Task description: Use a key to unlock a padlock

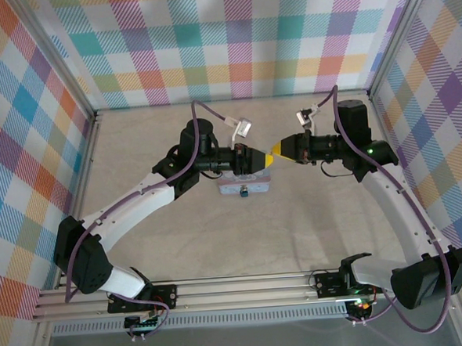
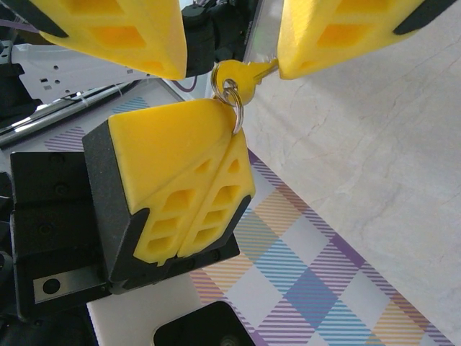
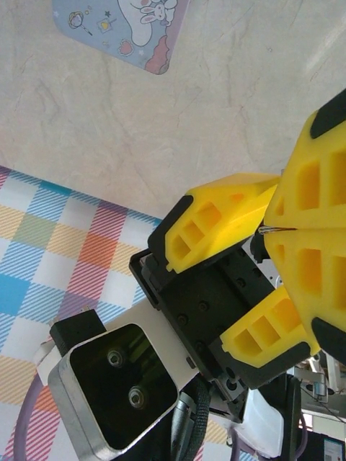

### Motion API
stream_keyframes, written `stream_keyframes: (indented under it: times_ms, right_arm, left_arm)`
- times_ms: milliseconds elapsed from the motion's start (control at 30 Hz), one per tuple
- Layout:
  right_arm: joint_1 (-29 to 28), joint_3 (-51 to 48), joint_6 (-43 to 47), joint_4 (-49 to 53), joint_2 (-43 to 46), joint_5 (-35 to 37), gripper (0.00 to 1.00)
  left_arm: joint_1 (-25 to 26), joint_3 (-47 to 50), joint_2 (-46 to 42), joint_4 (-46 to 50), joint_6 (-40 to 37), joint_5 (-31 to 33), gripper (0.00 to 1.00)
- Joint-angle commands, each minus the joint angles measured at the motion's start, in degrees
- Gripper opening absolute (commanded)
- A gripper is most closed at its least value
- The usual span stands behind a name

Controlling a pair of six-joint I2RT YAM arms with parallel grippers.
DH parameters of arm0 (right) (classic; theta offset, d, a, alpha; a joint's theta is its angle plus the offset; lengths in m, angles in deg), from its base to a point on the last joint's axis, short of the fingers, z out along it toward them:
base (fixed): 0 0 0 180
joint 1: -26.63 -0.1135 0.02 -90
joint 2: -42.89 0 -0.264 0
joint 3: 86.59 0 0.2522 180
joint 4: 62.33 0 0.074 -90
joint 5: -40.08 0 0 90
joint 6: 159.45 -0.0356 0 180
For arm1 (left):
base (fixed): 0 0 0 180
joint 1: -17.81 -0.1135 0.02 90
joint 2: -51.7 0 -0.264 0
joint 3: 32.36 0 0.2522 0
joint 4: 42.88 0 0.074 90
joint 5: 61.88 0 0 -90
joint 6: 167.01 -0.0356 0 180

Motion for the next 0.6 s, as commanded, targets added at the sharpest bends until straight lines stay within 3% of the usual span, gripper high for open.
stream_keyframes:
  times_ms: [0,133,367,567]
  right_arm:
    - [-0.3,-0.8,-0.1,-1.7,1.2,-2.2,0.08]
    - [-0.3,-1.5,-0.7,-2.7,1.4,-3.2,0.08]
    - [-0.3,-1.6,-0.5,-2.5,1.7,-2.4,0.07]
    - [-0.3,-1.5,-0.3,-2.5,1.7,-2.0,0.08]
  left_arm:
    - [-0.4,-2.4,0.3,-1.1,-0.1,-0.8,0.45]
    - [-0.5,-3.0,0.7,-1.0,-0.3,-0.4,0.48]
    - [-0.4,-2.9,0.8,-1.1,-0.2,-1.4,0.27]
    - [-0.4,-2.4,0.1,0.2,-0.9,-0.7,0.21]
